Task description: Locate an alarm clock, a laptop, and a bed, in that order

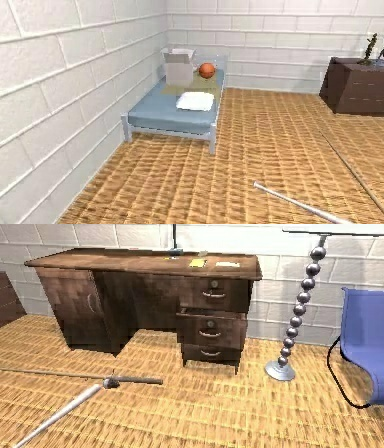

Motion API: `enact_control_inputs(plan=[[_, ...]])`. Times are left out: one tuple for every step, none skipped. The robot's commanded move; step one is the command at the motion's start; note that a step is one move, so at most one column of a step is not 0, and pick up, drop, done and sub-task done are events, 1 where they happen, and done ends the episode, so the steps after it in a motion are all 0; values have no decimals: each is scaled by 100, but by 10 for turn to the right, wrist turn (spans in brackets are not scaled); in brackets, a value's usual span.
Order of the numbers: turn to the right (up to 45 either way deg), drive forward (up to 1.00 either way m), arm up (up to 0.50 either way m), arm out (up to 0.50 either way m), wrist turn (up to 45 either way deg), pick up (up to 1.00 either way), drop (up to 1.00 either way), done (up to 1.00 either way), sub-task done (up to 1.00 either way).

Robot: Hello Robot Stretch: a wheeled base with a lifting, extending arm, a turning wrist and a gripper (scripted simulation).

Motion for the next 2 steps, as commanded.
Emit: enact_control_inputs(plan=[[60, 0, 0, 0, 0, 0, 0, 0, 0], [0, 85, 0, 0, 0, 0, 0, 0, 0]])
